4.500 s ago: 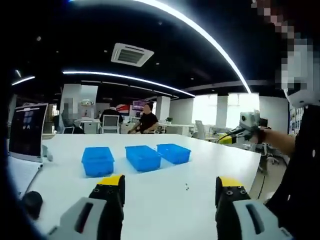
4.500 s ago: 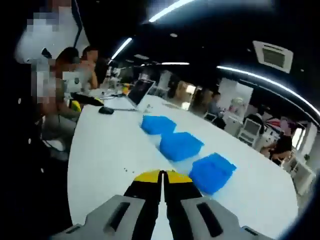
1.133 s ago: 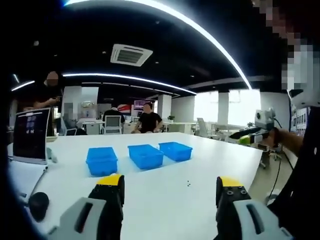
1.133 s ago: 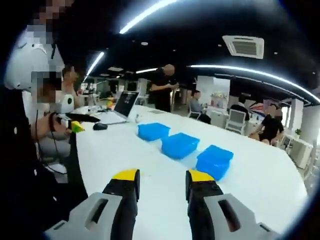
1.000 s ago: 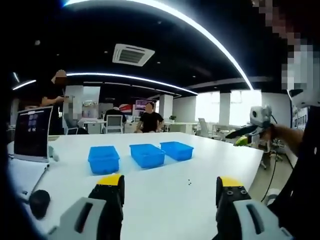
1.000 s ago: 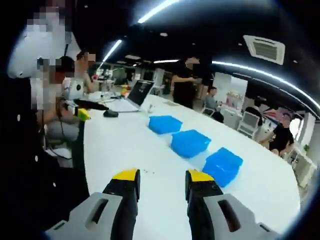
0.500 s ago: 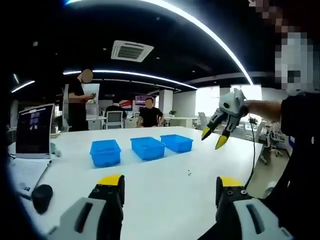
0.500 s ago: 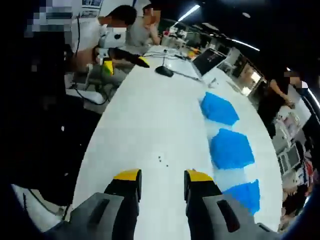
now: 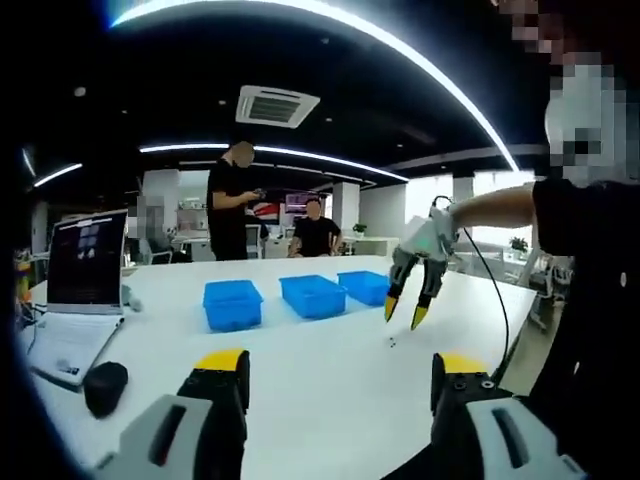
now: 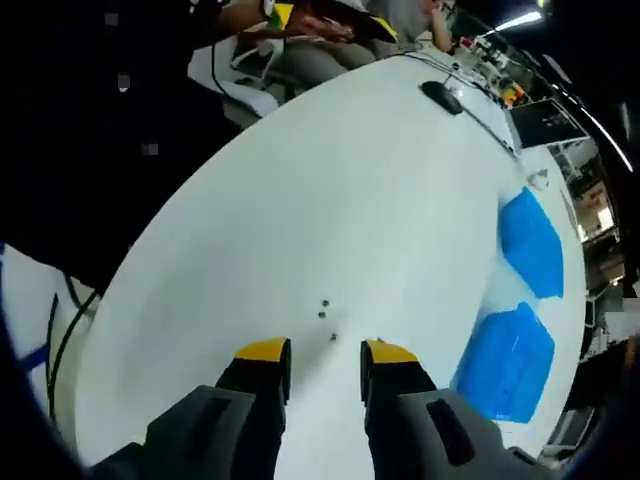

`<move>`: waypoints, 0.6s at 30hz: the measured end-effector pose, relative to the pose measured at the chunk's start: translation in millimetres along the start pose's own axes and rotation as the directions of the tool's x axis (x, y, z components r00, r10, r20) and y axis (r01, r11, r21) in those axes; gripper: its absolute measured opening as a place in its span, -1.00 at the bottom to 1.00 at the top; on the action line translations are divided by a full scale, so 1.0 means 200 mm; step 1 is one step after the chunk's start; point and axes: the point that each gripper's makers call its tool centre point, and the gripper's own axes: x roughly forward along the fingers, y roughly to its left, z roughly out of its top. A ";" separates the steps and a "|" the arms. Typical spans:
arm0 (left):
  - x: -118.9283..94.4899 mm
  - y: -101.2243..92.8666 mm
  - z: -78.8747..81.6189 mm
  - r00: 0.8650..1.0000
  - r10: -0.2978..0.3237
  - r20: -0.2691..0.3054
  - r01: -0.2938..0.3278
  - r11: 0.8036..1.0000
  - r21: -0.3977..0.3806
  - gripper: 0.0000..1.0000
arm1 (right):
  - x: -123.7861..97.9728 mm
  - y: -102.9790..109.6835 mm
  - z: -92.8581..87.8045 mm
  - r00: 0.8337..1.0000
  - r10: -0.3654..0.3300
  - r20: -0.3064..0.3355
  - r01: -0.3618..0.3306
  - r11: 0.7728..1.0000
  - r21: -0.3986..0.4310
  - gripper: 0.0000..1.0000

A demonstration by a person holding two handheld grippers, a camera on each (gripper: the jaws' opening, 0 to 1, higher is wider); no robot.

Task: Pick up the resistors one by one and place each resistor into its matching bin, sorting the parts by color and model until every resistor is separated into the correct bin for its type

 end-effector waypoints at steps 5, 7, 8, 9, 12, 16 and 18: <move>-0.02 0.01 -0.01 1.000 0.015 0.000 -0.015 1.000 -0.010 0.49 | 0.05 -0.01 -0.02 0.998 0.056 -0.037 -0.057 0.998 -0.036 -0.51; -0.02 0.02 -0.02 1.000 0.018 -0.002 -0.018 1.000 -0.011 0.49 | 0.06 -0.03 -0.05 0.997 0.069 -0.048 -0.071 0.997 -0.042 -0.55; -0.02 0.02 -0.02 1.000 0.018 -0.003 -0.018 1.000 -0.012 0.49 | 0.07 -0.03 -0.06 0.996 0.076 -0.053 -0.078 0.996 -0.046 -0.60; -0.02 0.02 -0.03 1.000 0.018 -0.004 -0.018 1.000 -0.013 0.49 | 0.08 -0.04 -0.06 0.995 0.080 -0.056 -0.083 0.995 -0.051 -0.62; -0.02 0.02 -0.03 1.000 0.013 -0.007 -0.013 1.000 -0.015 0.49 | 0.10 -0.05 -0.09 0.992 0.098 -0.074 -0.103 0.993 -0.062 -0.68; -0.01 0.02 -0.04 1.000 0.012 -0.013 -0.012 1.000 -0.014 0.49 | 0.11 -0.04 -0.09 0.990 0.117 -0.084 -0.123 0.990 -0.064 -0.70; -0.01 0.03 -0.05 1.000 0.011 -0.013 -0.011 1.000 -0.020 0.49 | 0.12 -0.03 -0.09 0.988 0.129 -0.082 -0.134 0.989 -0.064 -0.73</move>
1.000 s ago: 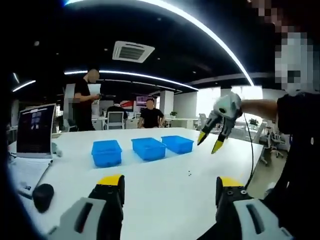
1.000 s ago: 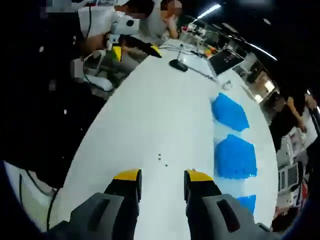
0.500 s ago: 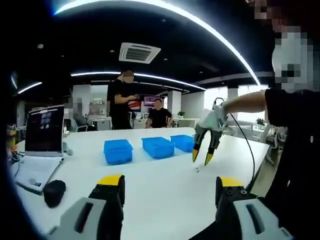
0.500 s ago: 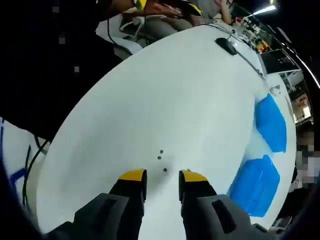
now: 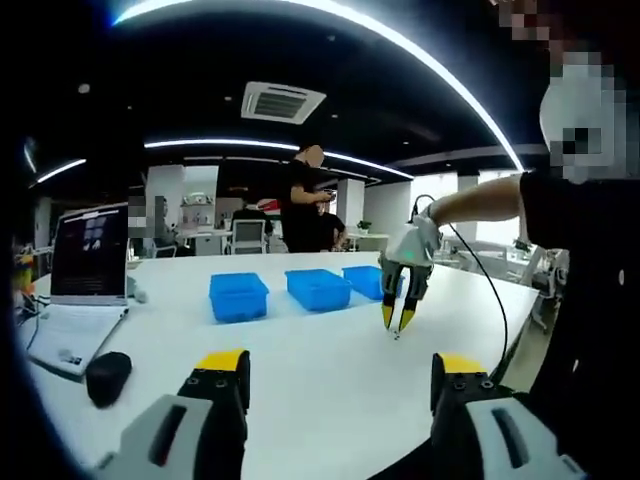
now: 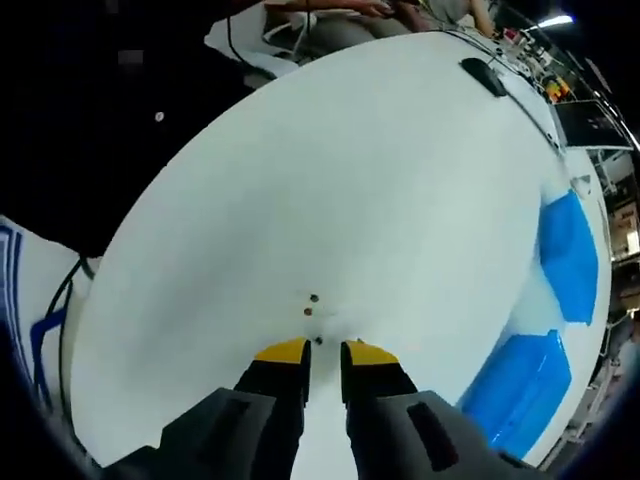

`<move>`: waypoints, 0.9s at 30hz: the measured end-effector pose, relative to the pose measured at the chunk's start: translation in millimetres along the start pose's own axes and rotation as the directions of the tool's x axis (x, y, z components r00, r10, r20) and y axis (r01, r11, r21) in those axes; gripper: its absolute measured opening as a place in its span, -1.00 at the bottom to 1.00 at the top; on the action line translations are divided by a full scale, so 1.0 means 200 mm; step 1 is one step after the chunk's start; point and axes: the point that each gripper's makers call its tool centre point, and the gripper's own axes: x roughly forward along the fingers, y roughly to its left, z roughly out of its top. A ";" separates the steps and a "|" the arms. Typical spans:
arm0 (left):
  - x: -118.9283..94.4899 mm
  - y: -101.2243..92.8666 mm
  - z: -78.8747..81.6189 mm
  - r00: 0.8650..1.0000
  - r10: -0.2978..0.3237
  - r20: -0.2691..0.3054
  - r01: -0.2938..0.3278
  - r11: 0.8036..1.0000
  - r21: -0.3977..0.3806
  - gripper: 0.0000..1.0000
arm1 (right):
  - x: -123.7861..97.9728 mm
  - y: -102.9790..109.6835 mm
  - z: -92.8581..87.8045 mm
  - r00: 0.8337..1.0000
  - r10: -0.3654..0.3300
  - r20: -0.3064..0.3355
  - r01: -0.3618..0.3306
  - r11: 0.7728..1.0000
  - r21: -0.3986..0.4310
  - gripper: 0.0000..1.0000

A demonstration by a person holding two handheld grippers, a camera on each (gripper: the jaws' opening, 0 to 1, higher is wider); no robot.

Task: Pick up the resistors one by one and place each resistor into its matching bin, sorting the parts by color and model until every resistor is separated into the correct bin for its type

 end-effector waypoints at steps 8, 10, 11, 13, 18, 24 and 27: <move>0.01 0.00 -0.01 1.000 -0.005 0.002 0.005 1.000 -0.014 0.49 | 0.01 0.00 0.00 0.999 0.047 -0.011 -0.047 0.998 0.036 -0.90; 0.01 0.00 -0.01 1.000 -0.006 0.000 0.006 1.000 -0.011 0.49 | 0.01 0.00 0.00 0.999 0.051 -0.011 -0.050 0.997 0.050 -0.90; 0.02 0.00 -0.01 1.000 -0.007 0.000 0.007 1.000 -0.010 0.49 | 0.01 0.01 0.00 0.999 0.049 -0.013 -0.048 0.997 0.054 -0.90; 0.02 0.00 -0.01 1.000 -0.011 0.003 0.011 1.000 -0.008 0.49 | 0.01 0.01 0.00 0.999 0.035 -0.018 -0.034 0.998 0.053 -0.90; 0.02 -0.01 0.00 1.000 -0.016 0.013 0.017 1.000 -0.012 0.49 | -0.02 0.03 0.00 1.000 -0.017 0.007 0.017 0.996 0.083 -0.90; 0.05 -0.03 0.04 0.999 -0.036 0.027 0.036 0.999 -0.004 0.49 | -0.25 0.04 0.01 0.966 -0.218 0.141 0.165 0.935 0.315 -0.90; 0.08 -0.04 0.06 0.998 -0.050 0.033 0.050 0.999 0.000 0.49 | -0.38 0.05 0.01 0.908 -0.362 0.208 0.223 0.841 0.493 -0.90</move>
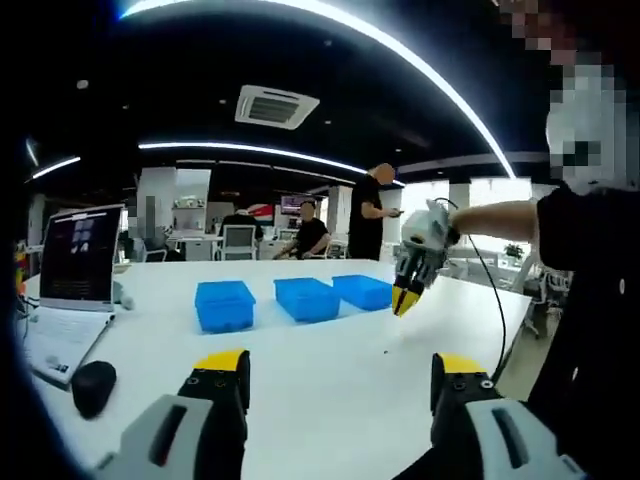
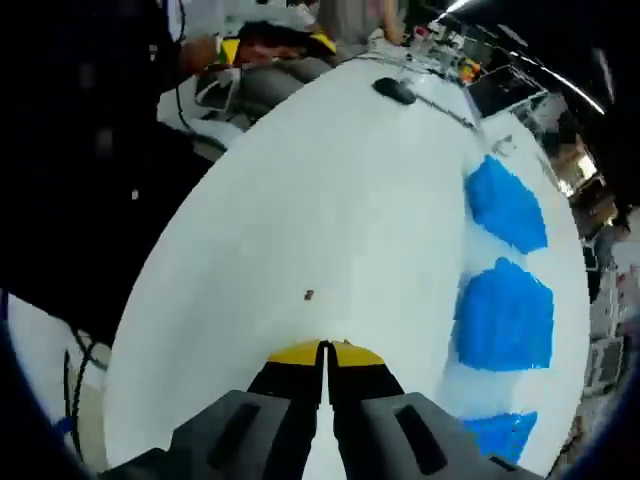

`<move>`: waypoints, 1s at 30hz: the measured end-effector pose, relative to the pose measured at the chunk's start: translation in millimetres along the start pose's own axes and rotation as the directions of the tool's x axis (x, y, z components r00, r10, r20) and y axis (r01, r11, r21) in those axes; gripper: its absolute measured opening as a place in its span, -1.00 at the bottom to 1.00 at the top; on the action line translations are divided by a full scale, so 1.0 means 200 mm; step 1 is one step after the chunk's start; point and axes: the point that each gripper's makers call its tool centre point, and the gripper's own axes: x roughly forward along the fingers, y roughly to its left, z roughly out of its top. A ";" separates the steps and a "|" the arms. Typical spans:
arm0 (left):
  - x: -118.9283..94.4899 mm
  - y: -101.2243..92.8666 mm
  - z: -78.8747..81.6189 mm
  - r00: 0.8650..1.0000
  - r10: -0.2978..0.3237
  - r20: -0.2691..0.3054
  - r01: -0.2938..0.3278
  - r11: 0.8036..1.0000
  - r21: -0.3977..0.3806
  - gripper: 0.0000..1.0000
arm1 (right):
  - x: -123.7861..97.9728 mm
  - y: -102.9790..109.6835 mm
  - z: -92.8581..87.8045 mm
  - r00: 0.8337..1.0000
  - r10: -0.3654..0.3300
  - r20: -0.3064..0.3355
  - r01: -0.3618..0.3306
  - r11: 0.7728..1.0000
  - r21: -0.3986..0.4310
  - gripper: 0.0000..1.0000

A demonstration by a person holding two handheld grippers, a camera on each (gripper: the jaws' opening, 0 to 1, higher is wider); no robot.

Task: Pick up the resistors one by one and place each resistor into its matching bin, sorting the parts by color and model until every resistor is separated into the correct bin for its type

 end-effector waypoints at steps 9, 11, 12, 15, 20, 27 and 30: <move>0.10 -0.06 0.08 0.998 -0.054 0.021 0.053 0.998 0.035 0.48 | -0.49 0.06 -0.08 0.807 -0.503 0.308 0.308 0.805 0.508 -0.90; 0.11 -0.07 0.10 0.998 -0.061 0.030 0.060 0.998 0.035 0.48 | -0.56 0.08 -0.11 0.729 -0.604 0.321 0.342 0.729 0.593 -0.90; 0.12 -0.07 0.10 0.997 -0.064 0.032 0.063 0.997 0.034 0.48 | -0.60 0.10 -0.13 0.684 -0.652 0.327 0.351 0.688 0.636 -0.90; 0.13 -0.08 0.12 0.997 -0.068 0.031 0.067 0.997 0.042 0.49 | -0.68 0.17 -0.21 0.558 -0.781 0.279 0.419 0.556 0.718 -0.90; 0.13 -0.08 0.13 0.997 -0.072 0.040 0.070 0.997 0.034 0.49 | -0.80 0.27 -0.23 0.359 -0.904 0.230 0.416 0.376 0.828 -0.90; 0.12 -0.09 0.14 0.996 -0.075 0.048 0.074 0.996 0.041 0.49 | -0.91 0.20 -0.17 0.303 -0.919 0.251 0.424 0.366 0.828 -0.90; 0.10 -0.09 0.14 0.996 -0.071 0.056 0.069 0.997 0.037 0.49 | -0.95 0.10 -0.13 0.287 -0.923 0.256 0.472 0.369 0.801 -0.90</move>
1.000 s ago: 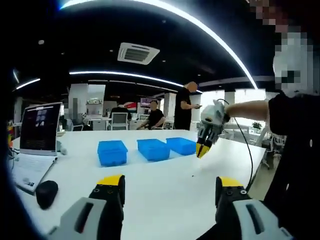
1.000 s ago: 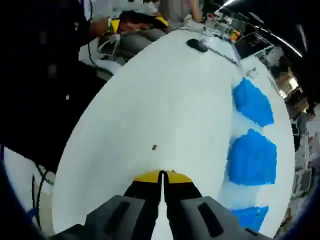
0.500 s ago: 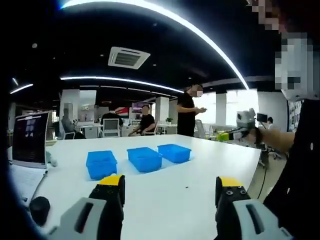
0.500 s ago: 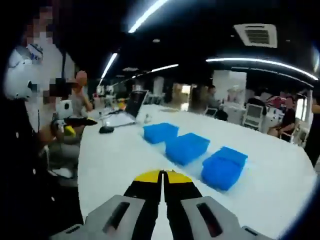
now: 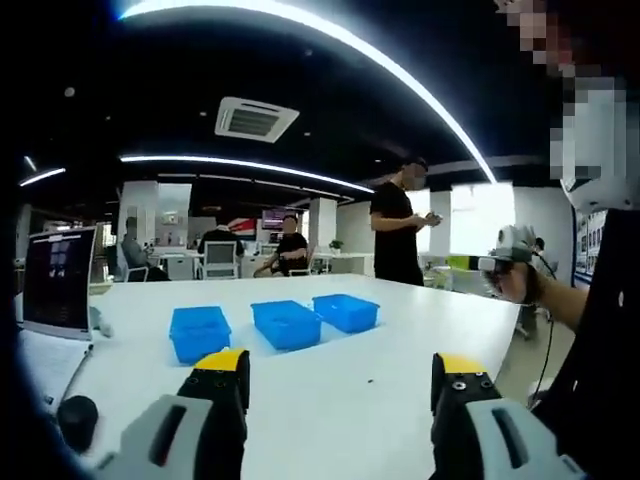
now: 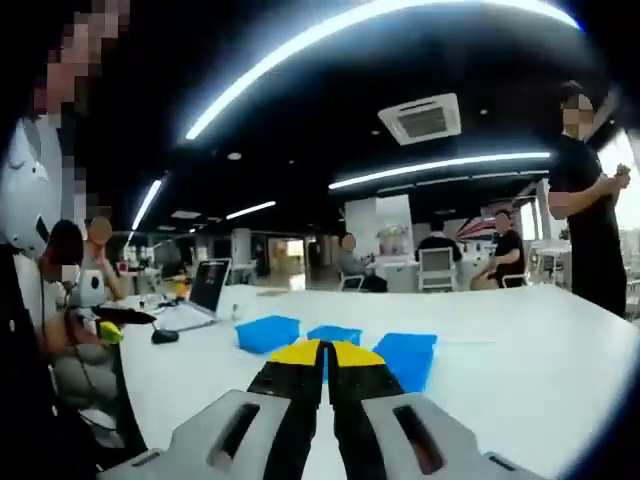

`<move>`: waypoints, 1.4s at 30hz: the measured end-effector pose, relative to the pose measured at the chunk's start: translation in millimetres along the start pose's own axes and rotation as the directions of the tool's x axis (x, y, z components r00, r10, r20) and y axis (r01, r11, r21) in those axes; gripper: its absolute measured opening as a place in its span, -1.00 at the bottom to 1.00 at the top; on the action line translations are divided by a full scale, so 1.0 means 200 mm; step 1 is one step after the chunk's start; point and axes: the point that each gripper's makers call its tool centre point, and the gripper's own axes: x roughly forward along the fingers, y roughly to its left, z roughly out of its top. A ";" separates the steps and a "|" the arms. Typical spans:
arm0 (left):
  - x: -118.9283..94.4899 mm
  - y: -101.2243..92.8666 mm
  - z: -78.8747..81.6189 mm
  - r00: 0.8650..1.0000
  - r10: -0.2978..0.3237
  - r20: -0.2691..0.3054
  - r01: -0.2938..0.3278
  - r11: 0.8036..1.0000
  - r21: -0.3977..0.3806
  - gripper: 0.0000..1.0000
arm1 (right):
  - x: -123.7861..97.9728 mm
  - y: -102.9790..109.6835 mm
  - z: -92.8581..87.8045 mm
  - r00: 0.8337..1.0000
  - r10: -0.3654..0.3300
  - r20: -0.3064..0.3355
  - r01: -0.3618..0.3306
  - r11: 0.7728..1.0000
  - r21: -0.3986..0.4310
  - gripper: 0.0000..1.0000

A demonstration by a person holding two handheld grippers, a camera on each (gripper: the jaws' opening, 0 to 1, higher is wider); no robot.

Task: Pick up the resistors one by one and place each resistor into its matching bin, sorting the parts by color and model until every resistor is separated into the correct bin for its type

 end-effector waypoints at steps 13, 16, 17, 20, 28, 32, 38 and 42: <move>-0.07 0.00 0.00 1.000 0.028 0.011 -0.028 1.000 -0.006 0.49 | 0.70 -0.28 0.02 0.999 -0.020 -0.048 0.018 0.999 -0.035 -0.90; -0.08 0.01 -0.01 0.999 0.038 0.013 -0.038 0.999 -0.012 0.49 | 0.85 -0.35 -0.05 0.994 -0.056 -0.089 0.047 0.995 -0.091 -0.90; -0.08 0.02 -0.01 0.999 0.041 0.011 -0.041 0.999 -0.012 0.49 | 0.88 -0.37 -0.07 0.993 -0.059 -0.104 0.050 0.995 -0.085 -0.90; -0.09 0.02 -0.01 0.999 0.046 0.010 -0.046 0.999 -0.011 0.49 | 0.97 -0.39 -0.12 0.990 -0.066 -0.126 0.054 0.994 -0.094 -0.90; -0.10 0.02 -0.02 0.999 0.050 0.010 -0.050 0.999 -0.015 0.49 | 1.05 -0.46 -0.21 0.979 -0.103 -0.176 0.091 0.993 -0.079 -0.89; -0.10 0.02 -0.02 0.999 0.046 0.009 -0.046 0.999 -0.014 0.50 | 1.05 -0.47 -0.21 0.977 -0.119 -0.174 0.106 0.991 -0.084 -0.58; -0.10 0.02 -0.02 0.999 0.047 0.008 -0.047 0.999 -0.017 0.50 | 0.99 -0.45 -0.17 0.983 -0.113 -0.147 0.104 0.992 -0.072 -0.31; -0.08 0.02 -0.02 0.999 0.038 0.005 -0.037 0.999 -0.016 0.50 | 0.87 -0.37 -0.14 0.989 -0.087 -0.124 0.080 0.995 -0.062 -0.30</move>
